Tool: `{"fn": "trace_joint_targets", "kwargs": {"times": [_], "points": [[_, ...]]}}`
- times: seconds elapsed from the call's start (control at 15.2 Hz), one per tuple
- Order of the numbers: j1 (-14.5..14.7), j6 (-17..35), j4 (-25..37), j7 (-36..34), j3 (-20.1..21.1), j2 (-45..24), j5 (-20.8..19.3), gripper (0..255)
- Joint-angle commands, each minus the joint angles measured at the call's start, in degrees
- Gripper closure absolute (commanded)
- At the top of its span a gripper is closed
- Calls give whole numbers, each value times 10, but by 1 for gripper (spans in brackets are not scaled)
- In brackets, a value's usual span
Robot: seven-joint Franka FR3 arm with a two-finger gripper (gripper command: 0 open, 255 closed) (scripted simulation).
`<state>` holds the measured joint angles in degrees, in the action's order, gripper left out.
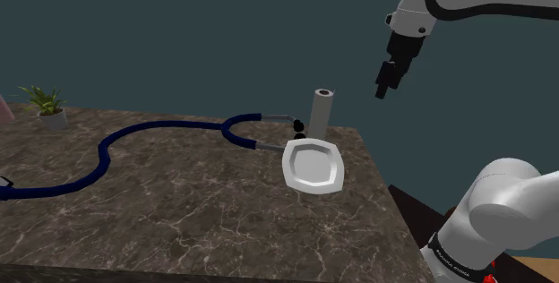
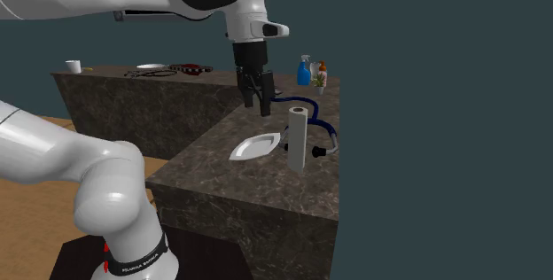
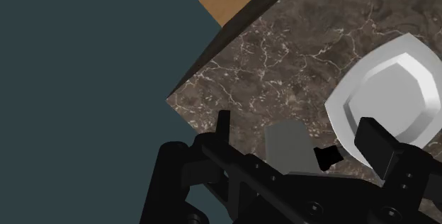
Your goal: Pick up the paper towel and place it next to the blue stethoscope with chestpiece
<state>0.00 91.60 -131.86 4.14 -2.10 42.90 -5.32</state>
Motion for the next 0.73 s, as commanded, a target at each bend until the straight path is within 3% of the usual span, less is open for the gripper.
{"fn": "trace_joint_targets", "kwargs": {"times": [0.0,0.66], "points": [[0,0,0,0,0,0,0,0],[50,101,110,94,-6,-202,15,0]]}}
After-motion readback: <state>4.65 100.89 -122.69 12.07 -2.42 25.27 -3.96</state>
